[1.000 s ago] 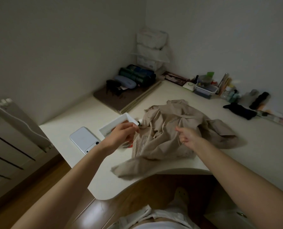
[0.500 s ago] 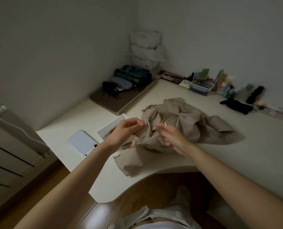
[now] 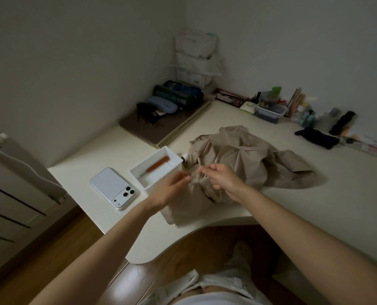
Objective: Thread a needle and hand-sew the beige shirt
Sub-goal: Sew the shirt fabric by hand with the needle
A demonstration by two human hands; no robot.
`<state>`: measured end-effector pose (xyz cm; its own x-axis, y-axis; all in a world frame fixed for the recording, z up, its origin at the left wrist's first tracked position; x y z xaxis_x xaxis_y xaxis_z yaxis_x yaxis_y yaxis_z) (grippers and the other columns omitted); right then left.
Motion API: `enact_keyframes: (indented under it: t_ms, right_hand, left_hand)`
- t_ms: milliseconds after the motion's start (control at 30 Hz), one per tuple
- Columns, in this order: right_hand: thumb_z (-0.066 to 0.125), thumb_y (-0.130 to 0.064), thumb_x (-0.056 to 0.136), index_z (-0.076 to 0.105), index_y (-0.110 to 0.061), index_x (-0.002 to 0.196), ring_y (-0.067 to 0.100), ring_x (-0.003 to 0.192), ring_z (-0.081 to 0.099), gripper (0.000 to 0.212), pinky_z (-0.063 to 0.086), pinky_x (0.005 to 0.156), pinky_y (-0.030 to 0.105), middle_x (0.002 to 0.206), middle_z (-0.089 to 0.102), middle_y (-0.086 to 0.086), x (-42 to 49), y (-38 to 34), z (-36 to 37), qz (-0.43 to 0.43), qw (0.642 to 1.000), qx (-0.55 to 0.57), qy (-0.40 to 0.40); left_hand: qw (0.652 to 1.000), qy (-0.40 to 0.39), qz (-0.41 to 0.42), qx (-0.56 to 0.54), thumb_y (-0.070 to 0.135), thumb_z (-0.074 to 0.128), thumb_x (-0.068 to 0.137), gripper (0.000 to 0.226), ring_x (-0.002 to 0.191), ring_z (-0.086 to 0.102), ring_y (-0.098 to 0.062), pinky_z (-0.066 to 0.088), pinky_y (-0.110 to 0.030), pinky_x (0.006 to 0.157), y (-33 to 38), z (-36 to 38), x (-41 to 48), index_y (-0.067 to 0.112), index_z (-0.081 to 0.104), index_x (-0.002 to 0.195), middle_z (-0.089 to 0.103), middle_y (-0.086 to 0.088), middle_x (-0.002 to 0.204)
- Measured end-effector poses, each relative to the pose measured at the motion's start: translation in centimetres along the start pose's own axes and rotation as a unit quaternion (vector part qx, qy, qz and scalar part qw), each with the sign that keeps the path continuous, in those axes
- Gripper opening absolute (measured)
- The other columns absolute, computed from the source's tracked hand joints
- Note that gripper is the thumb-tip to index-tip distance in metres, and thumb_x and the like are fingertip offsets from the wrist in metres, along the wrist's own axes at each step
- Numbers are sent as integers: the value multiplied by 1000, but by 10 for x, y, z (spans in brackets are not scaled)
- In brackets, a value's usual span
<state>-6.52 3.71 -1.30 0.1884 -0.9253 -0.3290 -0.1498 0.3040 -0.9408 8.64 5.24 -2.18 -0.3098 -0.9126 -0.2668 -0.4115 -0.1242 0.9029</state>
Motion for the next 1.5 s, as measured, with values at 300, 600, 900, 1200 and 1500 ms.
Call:
enact_keyframes:
  t_ms: [300,600,900,1200,1500]
  right_hand:
    - [54,-22,96,69,-13,92,3,46,35,17,29,42,15,70,58,1,9,14,-17,24,995,-72,65]
    - [31,-36,103,51,-4,126,21,104,57,45,38,77,25,115,60,9,5,21,-25,52,960,-274,38]
    - [47,-14,98,61,-12,115,-5,74,58,22,42,64,3,84,67,-5,-4,-18,-13,-144,957,-242,72]
    - [54,-15,95,59,-13,98,-17,53,53,7,38,50,4,78,63,-9,7,6,2,-73,972,-224,-3]
    - [50,-13,96,64,-17,99,9,90,63,15,49,89,32,87,68,-6,4,14,-42,-20,941,-337,-20]
  left_hand:
    - [998,41,7,45,33,63,89,17,90,61,-18,53,-32,79,-15,10,-4,22,58,100,63,0,96]
    - [994,95,49,7,27,58,94,16,85,63,-19,52,-32,73,-9,1,-11,12,63,91,67,-3,88]
    - [994,79,77,8,23,56,94,14,86,63,-18,52,-36,75,-3,-2,-10,13,66,92,68,-5,91]
    - [995,67,70,-16,20,60,93,14,84,65,-19,53,-34,72,-11,1,-12,9,68,90,69,-8,88]
    - [995,82,55,-4,23,64,90,12,86,64,-15,51,-31,77,-18,-8,-10,12,68,87,69,-4,87]
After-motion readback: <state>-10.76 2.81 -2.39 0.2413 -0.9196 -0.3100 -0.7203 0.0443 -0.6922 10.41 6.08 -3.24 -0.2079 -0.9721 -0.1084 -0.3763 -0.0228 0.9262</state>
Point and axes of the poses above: each hand's wrist, its own x-axis towards the middle knuckle, its own z-axis out of the palm, y = z × x, the point moved 6 cm from there along x, towards the middle knuckle
